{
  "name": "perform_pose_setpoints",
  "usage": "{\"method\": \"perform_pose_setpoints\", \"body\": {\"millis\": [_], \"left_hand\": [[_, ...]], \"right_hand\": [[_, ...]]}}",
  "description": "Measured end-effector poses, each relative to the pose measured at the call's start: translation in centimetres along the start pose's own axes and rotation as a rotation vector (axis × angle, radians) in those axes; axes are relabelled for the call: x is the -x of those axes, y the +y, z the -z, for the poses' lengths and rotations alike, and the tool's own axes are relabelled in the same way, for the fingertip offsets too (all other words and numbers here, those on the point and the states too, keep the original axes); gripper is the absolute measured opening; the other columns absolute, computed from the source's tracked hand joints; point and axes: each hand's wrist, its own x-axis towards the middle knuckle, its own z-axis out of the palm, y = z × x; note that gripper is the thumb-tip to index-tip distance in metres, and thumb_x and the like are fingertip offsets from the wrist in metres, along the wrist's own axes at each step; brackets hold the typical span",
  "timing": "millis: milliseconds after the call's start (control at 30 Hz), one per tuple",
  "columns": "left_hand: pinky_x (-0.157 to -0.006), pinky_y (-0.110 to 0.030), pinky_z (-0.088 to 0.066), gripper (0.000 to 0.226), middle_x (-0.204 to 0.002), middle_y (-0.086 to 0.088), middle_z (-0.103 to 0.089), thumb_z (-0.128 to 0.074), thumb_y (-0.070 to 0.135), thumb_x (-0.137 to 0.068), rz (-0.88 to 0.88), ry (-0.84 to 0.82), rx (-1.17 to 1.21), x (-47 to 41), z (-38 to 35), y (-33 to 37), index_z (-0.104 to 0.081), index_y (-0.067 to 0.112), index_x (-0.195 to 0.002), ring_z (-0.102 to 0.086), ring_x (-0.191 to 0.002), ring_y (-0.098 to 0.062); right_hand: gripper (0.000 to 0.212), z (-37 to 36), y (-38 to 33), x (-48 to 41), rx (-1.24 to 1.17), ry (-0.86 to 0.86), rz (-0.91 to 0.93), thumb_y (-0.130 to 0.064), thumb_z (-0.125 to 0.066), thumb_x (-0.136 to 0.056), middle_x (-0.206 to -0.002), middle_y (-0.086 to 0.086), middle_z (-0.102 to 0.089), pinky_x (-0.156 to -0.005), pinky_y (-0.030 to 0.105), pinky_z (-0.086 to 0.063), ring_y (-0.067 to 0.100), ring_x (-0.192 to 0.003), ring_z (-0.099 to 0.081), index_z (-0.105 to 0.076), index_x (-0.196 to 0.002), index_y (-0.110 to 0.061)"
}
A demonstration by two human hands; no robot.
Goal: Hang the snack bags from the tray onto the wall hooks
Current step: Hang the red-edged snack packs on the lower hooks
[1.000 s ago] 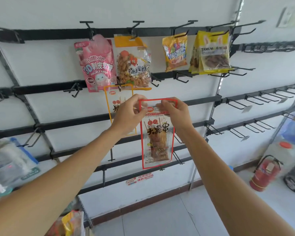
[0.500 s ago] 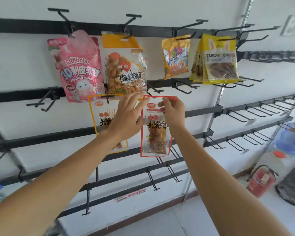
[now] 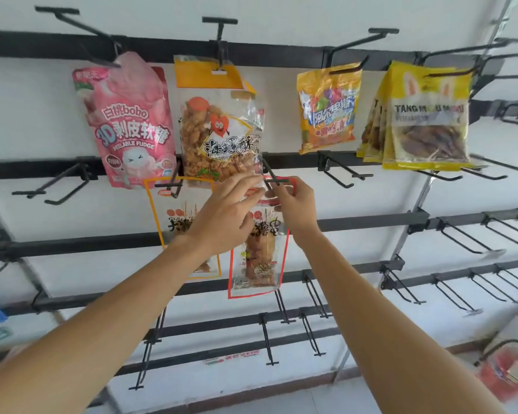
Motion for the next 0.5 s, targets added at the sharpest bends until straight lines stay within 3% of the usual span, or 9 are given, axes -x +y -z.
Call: {"method": "perform_pose_setpoints", "body": {"millis": [100,167,300,433,500], "left_hand": [[-0.121,-0.044,-0.021,0.055,-0.151,-0.011,-0.041,-0.043,0.017,-0.087,0.004,-0.035,-0.078,-0.2,-0.5,-0.3,-0.051,0.005,-0.140,-0.028,-0.144,-0.027],[-0.123,-0.043,-0.014,0.058,-0.155,-0.011,-0.037,-0.050,0.012,-0.084,0.002,-0.045,-0.132,0.0,-1.0,-0.7,-0.048,0.004,-0.142,-0.026,-0.146,-0.026],[-0.124,-0.046,-0.010,0.069,-0.159,-0.012,-0.029,-0.059,0.009,-0.079,0.006,-0.072,-0.189,0.3,-1.9,-0.8,-0.042,0.001,-0.146,-0.019,-0.150,-0.027],[-0.124,-0.045,-0.009,0.067,-0.161,-0.014,-0.024,-0.029,0.028,-0.087,0.041,-0.104,-0.171,0.2,-2.2,-0.2,-0.042,0.000,-0.146,-0.013,-0.151,-0.028],[-0.124,-0.043,-0.006,0.068,-0.161,-0.014,-0.024,-0.023,0.032,-0.087,0.042,-0.122,-0.153,0.3,-2.3,-0.1,-0.045,0.001,-0.144,-0.010,-0.152,-0.028]], "right_hand": [[0.010,-0.4,0.8,-0.6,0.078,0.074,0.037,-0.017,-0.058,-0.096,-0.082,-0.004,-0.070,-0.069,0.032,-0.055,0.012,-0.075,-0.068,-0.058,-0.106,-0.015],[0.019,-0.9,1.2,-0.7,0.102,0.140,0.068,-0.014,-0.058,-0.096,-0.081,-0.007,-0.061,-0.067,0.034,-0.053,0.014,-0.073,-0.063,-0.048,-0.112,-0.017],[0.031,-1.6,1.8,-1.1,0.150,0.226,0.130,-0.012,-0.061,-0.092,-0.093,0.007,-0.056,-0.069,0.039,-0.051,0.023,-0.078,-0.056,-0.035,-0.108,-0.021],[0.024,-1.5,2.9,-0.7,0.387,0.234,0.189,-0.018,-0.065,-0.091,-0.105,0.002,-0.049,-0.069,0.030,-0.041,0.018,-0.085,-0.049,-0.044,-0.104,-0.018],[0.022,-0.8,3.7,-0.2,0.462,0.182,0.155,-0.018,-0.064,-0.091,-0.113,-0.001,-0.050,-0.071,0.030,-0.045,0.017,-0.092,-0.054,-0.052,-0.109,-0.019]]}}
